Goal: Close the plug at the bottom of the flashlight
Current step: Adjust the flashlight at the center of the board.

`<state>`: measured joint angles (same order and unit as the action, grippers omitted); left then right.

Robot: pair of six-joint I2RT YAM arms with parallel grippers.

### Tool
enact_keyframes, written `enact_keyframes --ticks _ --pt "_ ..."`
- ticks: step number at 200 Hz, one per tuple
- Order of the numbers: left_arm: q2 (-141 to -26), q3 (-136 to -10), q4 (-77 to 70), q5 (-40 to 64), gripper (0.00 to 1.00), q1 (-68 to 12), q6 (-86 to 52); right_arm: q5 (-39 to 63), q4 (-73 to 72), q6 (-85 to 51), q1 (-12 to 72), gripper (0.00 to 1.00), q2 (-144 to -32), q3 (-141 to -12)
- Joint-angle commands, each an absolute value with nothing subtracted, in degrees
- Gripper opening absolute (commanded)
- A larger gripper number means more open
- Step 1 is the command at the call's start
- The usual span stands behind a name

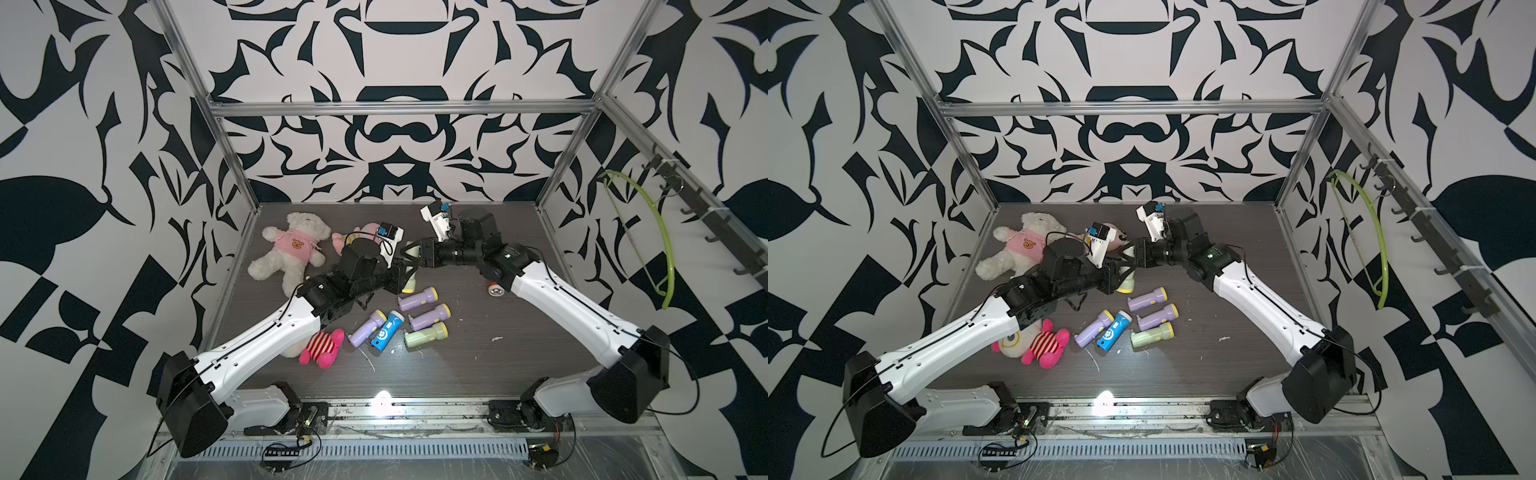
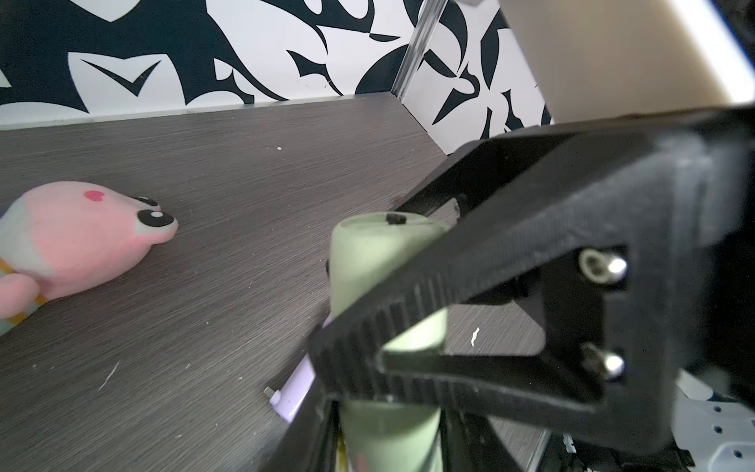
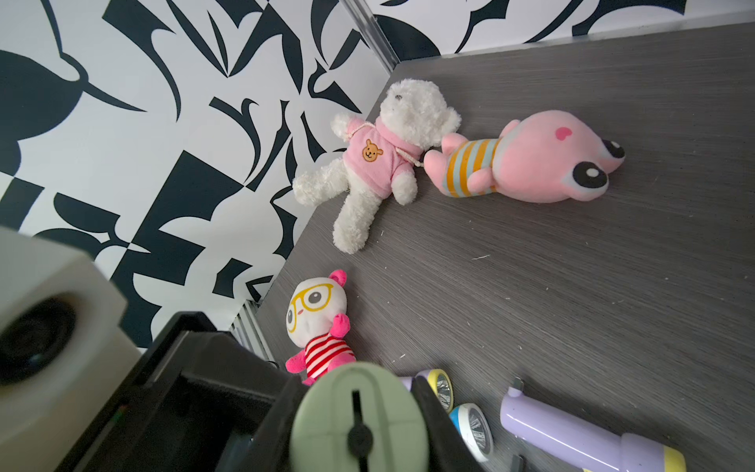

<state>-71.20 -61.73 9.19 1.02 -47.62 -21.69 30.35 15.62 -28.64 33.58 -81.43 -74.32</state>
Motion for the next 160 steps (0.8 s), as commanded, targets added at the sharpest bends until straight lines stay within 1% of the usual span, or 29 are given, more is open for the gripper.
enact_keyframes --ticks 1,7,37,50,63,85,108,122,146,160 --pt "-69.3 -63.6 6.3 3.3 0.13 -48.0 -21.8 31.3 13.2 -27.2 33.8 0.0 -82.6 -77.1" --pt "-68.8 -63.4 6.1 3.3 0.17 -48.0 -21.8 31.7 13.3 -26.6 33.8 0.0 -82.9 -77.4" --pt "-64.8 -61.5 6.1 1.5 0.31 -48.0 -20.6 37.6 15.0 -22.9 32.7 0.0 -86.2 -82.0" --pt "-61.7 -59.6 5.6 -0.3 0.37 -48.0 -19.7 43.5 14.0 -22.0 31.2 0.0 -87.8 -83.5" --pt "-58.0 -57.4 4.9 -2.7 0.44 -47.9 -18.7 52.3 11.4 -22.3 28.9 0.0 -89.6 -84.5" --pt "-51.7 -53.8 3.7 -6.1 0.51 -47.5 -17.7 65.4 11.0 -21.4 26.1 0.0 -94.4 -88.7" --pt "-46.8 -51.4 2.9 -10.2 0.6 -47.1 -17.6 71.6 14.2 -18.0 26.0 0.0 -97.6 -93.2" --pt "-45.2 -50.5 3.6 -13.1 0.61 -47.0 -18.1 75.4 14.4 -17.2 26.0 0.0 -98.7 -94.9" --pt "-44.9 -49.8 5.1 -14.4 0.54 -46.8 -18.1 80.1 15.6 -16.2 26.1 0.0 -99.5 -96.8" --pt "-45.8 -49.2 5.3 -13.2 0.54 -46.8 -17.9 82.1 18.7 -14.3 26.5 0.0 -99.8 -98.1"
